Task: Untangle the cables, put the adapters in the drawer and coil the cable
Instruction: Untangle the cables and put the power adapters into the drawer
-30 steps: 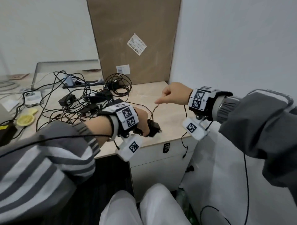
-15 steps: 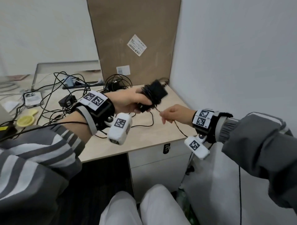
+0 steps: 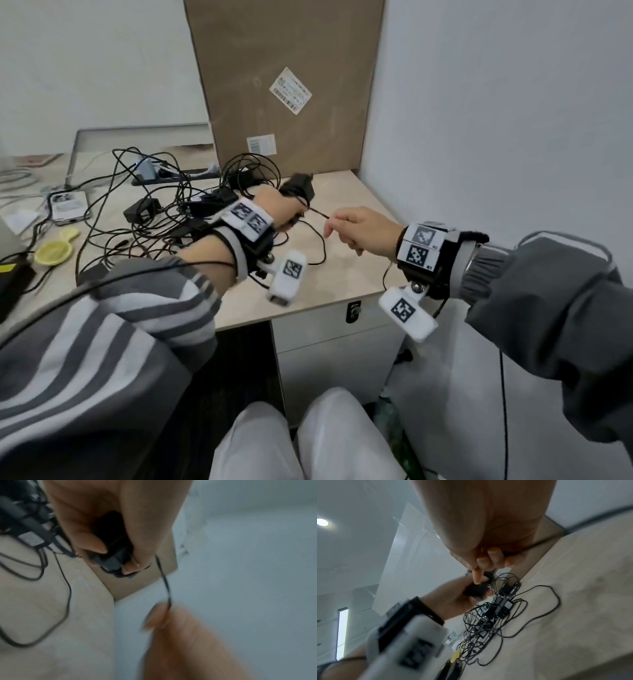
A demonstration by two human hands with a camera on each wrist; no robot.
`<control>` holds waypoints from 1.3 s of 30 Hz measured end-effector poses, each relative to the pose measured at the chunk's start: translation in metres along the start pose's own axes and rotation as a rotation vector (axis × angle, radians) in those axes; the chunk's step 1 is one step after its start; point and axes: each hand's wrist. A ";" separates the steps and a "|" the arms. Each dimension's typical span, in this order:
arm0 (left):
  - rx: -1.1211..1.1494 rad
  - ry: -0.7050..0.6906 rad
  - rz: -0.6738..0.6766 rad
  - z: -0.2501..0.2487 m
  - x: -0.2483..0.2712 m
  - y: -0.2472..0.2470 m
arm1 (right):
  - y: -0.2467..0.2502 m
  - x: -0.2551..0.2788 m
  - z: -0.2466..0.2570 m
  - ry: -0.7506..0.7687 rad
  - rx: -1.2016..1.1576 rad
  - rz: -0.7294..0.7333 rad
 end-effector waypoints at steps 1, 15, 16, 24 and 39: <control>0.209 0.016 0.059 -0.003 -0.003 0.008 | -0.001 0.004 -0.009 -0.011 -0.031 0.007; -0.038 -0.354 0.877 0.003 0.068 0.034 | 0.046 0.006 -0.046 -0.109 0.217 0.088; -0.142 -0.377 0.937 -0.001 0.074 0.030 | 0.044 0.004 -0.044 -0.108 0.246 0.116; -1.153 -0.184 0.226 0.005 0.061 -0.017 | 0.050 -0.015 -0.003 0.005 0.285 -0.034; 0.030 -0.238 0.837 0.018 0.049 0.029 | 0.011 0.012 -0.030 -0.036 -0.074 0.083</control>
Point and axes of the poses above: each hand's wrist, its own x-axis away from the middle knuckle, its own y-axis out of the back of the hand, z = x × y, and after that the axes turned 9 degrees about y, right-handed
